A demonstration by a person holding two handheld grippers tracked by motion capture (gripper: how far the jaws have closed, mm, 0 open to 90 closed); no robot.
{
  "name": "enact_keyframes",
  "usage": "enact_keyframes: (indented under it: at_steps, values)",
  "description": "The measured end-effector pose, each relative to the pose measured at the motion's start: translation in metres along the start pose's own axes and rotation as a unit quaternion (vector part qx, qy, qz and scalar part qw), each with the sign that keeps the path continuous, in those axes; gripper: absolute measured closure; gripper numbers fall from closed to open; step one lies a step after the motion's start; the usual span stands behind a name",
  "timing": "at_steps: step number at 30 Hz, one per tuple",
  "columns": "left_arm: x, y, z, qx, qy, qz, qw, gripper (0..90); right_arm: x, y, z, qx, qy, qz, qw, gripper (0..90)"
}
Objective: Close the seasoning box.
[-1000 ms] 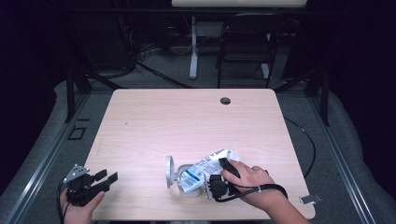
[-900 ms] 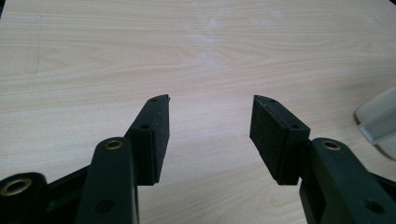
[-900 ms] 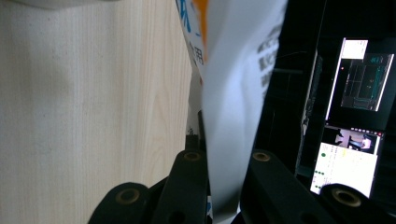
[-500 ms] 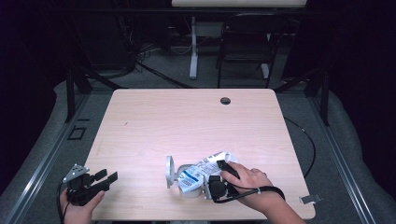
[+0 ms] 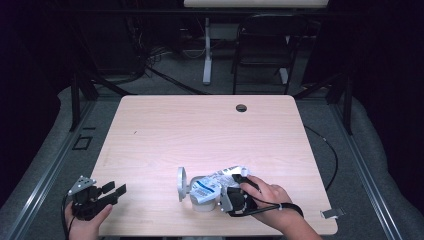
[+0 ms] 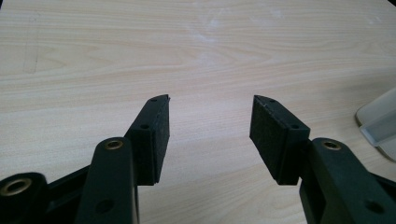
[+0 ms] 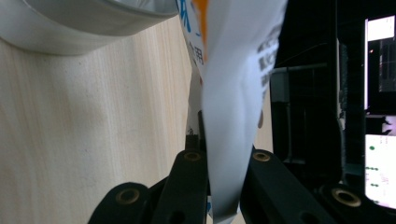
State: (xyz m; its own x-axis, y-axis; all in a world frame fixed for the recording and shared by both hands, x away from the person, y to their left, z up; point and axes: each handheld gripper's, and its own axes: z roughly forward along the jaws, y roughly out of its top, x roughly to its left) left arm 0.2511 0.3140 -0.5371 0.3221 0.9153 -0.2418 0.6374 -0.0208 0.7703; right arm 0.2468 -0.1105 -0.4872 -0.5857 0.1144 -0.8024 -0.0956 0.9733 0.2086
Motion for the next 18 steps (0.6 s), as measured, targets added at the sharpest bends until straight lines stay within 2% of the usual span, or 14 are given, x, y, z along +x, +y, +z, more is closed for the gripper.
enact_keyframes:
  at_steps: [5, 7, 13, 15, 18]
  values:
    - [0.000, 0.000, 0.000, 0.004, -0.001, 0.001, 1.0000, 47.9, 0.003, -0.003, 0.005, -0.009, 0.007, 0.044, 0.9990, 90.0]
    - [0.000, 0.000, 0.000, 0.004, -0.001, 0.000, 1.0000, 47.9, 0.003, -0.004, 0.005, -0.010, 0.008, 0.051, 0.9986, 90.0]
    - [0.000, 0.000, 0.000, 0.002, 0.000, 0.002, 1.0000, 48.0, 0.008, -0.009, 0.006, -0.021, 0.018, 0.095, 0.9951, 90.0]
    - [0.000, 0.000, -0.001, 0.000, 0.001, 0.001, 1.0000, 48.0, 0.008, -0.010, 0.007, -0.017, 0.019, 0.096, 0.9951, 90.0]
    - [-0.001, 0.000, -0.001, 0.000, 0.002, 0.001, 1.0000, 48.0, 0.011, -0.012, 0.009, -0.028, 0.021, 0.118, 0.9924, 90.0]
